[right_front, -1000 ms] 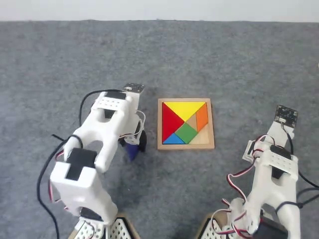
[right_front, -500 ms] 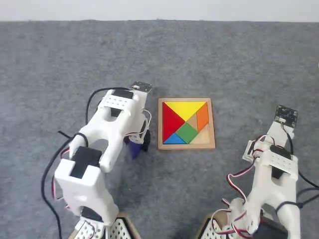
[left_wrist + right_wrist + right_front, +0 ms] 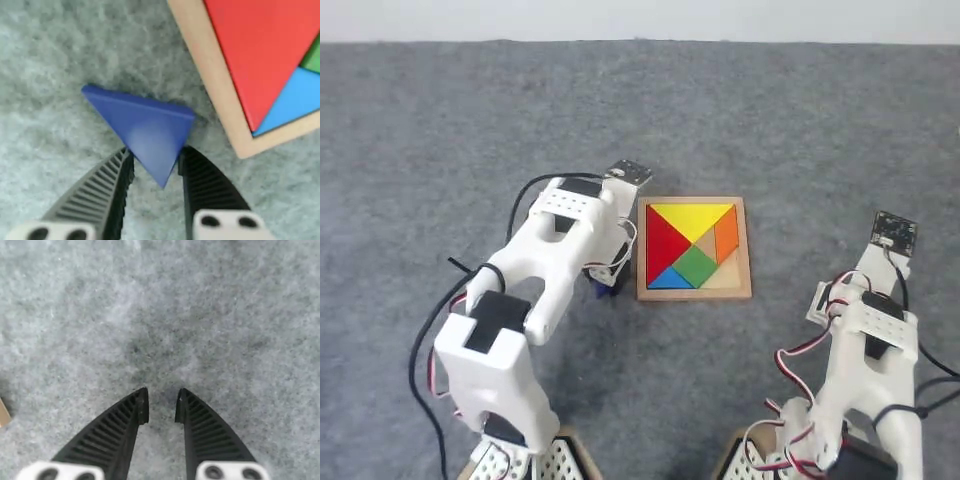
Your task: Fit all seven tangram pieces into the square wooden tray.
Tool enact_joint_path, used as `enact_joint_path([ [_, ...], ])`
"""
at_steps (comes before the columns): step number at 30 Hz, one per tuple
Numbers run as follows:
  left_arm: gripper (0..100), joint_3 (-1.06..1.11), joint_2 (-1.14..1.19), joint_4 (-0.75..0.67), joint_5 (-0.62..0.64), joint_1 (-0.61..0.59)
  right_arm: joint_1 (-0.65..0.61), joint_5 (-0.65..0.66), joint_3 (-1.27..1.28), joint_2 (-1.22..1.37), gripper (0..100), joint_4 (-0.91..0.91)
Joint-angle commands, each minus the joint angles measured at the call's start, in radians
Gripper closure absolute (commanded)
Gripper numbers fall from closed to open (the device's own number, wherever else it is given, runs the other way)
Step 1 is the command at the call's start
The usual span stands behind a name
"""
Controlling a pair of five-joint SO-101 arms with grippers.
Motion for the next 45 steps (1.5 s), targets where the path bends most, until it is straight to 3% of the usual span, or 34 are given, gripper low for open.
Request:
enact_joint_path([
  [1,84,-0.096,0.008,-0.091,-0.008,-0.080,-0.007,0.005,-0.025,-0.004,89.4,-0.010],
  [5,76,-0.140,0.008,-0.087,-0.008,-0.135,-0.007,0.005,-0.025,-0.004,89.4,-0.010],
  [8,75,-0.163,0.008,-0.087,-0.003,-0.137,-0.007,0.005,-0.025,-0.004,89.4,-0.010],
  [17,75,-0.205,0.031,-0.086,0.198,-0.084,-0.007,0.005,-0.025,-0.004,89.4,-0.012],
  [31,75,-0.248,0.123,0.083,0.163,-0.084,-0.007,0.005,-0.025,-0.004,89.4,-0.013],
  [39,76,-0.236,0.143,0.064,0.164,-0.078,-0.007,0.005,-0.025,-0.004,89.4,-0.013],
  [45,86,-0.226,0.152,0.046,0.161,-0.046,-0.007,0.005,-0.025,-0.004,89.4,-0.015],
])
